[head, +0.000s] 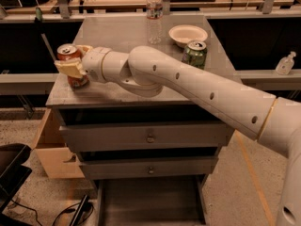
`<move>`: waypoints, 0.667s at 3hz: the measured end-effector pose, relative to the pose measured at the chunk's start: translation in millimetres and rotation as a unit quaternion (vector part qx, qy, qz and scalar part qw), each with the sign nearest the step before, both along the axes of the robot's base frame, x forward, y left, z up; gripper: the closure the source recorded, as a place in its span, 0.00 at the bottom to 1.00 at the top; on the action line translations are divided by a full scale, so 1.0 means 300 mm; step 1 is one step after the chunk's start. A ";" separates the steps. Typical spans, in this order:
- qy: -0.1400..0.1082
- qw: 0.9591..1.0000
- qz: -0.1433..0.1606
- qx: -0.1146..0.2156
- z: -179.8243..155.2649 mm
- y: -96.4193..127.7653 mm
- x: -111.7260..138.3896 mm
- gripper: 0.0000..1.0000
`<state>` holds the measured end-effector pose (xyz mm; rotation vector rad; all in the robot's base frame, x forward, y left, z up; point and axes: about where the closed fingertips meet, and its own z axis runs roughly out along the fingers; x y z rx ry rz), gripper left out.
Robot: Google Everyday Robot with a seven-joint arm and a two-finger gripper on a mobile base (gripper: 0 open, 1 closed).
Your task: Place coke can into bottom drawer
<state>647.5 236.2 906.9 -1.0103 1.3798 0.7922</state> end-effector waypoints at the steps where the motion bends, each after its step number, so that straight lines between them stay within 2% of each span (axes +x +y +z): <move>1: -0.006 1.000 0.003 -0.006 0.030 -0.003 -0.020 1.00; 2: -0.014 1.000 0.001 -0.019 0.115 -0.053 -0.140 1.00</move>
Offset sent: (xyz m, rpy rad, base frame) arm -0.1250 -0.0657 0.1041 -0.1371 -0.1269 -0.0336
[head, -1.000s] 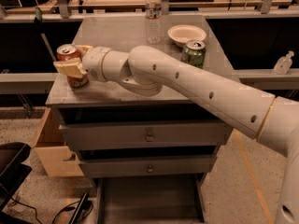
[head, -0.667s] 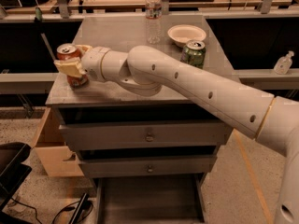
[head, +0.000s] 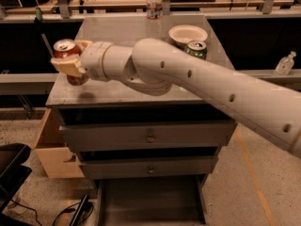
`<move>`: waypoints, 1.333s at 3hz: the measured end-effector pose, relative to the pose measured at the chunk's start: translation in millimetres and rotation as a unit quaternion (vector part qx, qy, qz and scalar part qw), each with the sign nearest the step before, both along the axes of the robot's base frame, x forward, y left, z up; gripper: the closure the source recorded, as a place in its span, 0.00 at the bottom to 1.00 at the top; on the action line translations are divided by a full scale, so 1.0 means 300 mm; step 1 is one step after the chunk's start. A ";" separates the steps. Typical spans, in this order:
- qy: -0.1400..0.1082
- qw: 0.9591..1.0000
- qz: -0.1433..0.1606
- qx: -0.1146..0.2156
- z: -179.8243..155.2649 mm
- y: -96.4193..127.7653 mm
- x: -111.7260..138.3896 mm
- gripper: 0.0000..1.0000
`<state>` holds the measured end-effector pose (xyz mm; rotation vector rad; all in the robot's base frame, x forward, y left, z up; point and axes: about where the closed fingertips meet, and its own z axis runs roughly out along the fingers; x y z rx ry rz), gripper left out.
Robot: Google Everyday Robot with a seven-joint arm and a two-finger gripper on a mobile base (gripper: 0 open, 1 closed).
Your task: Place coke can into bottom drawer
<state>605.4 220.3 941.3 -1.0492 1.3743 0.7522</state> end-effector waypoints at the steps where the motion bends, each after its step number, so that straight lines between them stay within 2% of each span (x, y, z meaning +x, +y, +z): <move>1: -0.016 0.999 0.022 -0.023 0.062 -0.044 -0.248 1.00; 2: -0.004 0.995 0.094 -0.033 0.011 0.004 -0.583 1.00; 3: 0.054 0.988 0.136 -0.044 -0.129 -0.028 -0.847 1.00; 4: 0.135 0.987 0.063 -0.059 -0.365 -0.320 -0.827 1.00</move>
Offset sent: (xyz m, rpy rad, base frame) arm -0.2516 -0.1561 -0.0215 -0.0681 0.0611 0.0204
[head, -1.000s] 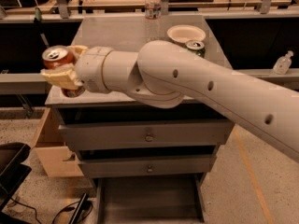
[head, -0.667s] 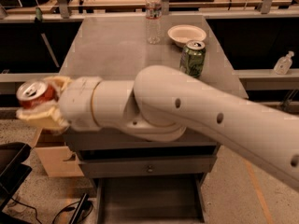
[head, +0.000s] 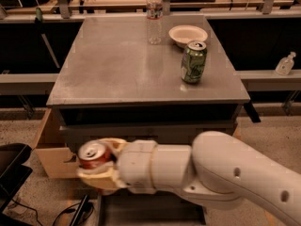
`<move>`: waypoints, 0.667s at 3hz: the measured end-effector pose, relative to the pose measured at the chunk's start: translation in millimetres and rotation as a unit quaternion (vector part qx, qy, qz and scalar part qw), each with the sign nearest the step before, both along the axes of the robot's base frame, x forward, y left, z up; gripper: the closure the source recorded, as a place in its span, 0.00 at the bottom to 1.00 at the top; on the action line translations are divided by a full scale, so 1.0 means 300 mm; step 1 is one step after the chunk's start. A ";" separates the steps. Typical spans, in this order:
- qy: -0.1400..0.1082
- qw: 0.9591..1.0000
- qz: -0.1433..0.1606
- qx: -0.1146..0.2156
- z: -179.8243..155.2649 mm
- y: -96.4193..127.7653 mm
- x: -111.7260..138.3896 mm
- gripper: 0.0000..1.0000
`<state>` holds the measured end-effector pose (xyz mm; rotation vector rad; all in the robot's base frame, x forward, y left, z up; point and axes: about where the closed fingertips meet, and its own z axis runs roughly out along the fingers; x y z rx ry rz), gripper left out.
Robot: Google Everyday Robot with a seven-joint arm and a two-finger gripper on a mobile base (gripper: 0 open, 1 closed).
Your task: Place coke can into bottom drawer
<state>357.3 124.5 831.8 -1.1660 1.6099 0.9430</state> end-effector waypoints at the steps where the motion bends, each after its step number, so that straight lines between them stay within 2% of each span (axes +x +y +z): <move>1: 0.041 0.996 -0.083 -0.018 -0.203 -0.275 0.169 1.00; 2: 0.071 0.991 -0.111 -0.024 -0.408 -0.410 0.381 1.00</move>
Offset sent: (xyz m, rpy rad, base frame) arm 0.2017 -0.1794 -0.2083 -0.0588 0.2307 -0.2914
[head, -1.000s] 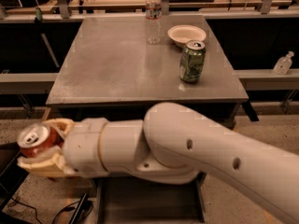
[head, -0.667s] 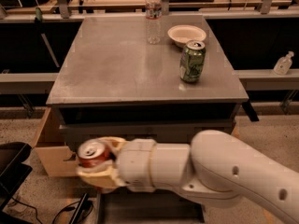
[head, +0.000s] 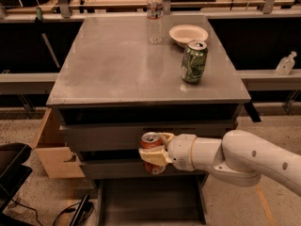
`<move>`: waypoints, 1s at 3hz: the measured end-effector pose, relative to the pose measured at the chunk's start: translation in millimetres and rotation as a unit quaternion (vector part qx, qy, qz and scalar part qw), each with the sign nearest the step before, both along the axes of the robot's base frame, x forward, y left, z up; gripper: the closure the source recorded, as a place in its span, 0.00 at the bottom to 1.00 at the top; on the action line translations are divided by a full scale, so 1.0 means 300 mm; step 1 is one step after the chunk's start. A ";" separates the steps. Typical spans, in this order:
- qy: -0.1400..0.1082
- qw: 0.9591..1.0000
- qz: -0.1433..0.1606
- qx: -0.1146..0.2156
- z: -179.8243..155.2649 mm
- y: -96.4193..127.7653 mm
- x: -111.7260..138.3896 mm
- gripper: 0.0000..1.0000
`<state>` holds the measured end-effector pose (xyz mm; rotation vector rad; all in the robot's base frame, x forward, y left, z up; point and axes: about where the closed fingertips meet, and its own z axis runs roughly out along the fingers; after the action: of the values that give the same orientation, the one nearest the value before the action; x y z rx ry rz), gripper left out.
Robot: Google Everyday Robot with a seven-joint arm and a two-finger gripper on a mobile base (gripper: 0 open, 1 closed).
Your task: Place coke can into bottom drawer
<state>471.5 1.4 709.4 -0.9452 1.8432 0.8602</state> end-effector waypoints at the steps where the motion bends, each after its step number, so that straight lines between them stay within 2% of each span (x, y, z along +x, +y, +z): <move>1: 0.019 1.000 -0.006 0.013 -0.205 -0.072 0.112 1.00; 2: 0.019 1.000 -0.006 0.013 -0.205 -0.072 0.112 1.00; 3: 0.003 1.000 0.000 0.001 -0.263 -0.035 0.052 1.00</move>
Offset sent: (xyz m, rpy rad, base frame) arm 0.0296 -0.0194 -0.0475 0.0118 0.0225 -0.0086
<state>487.1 -9.1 630.4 -0.9418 1.8468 0.8667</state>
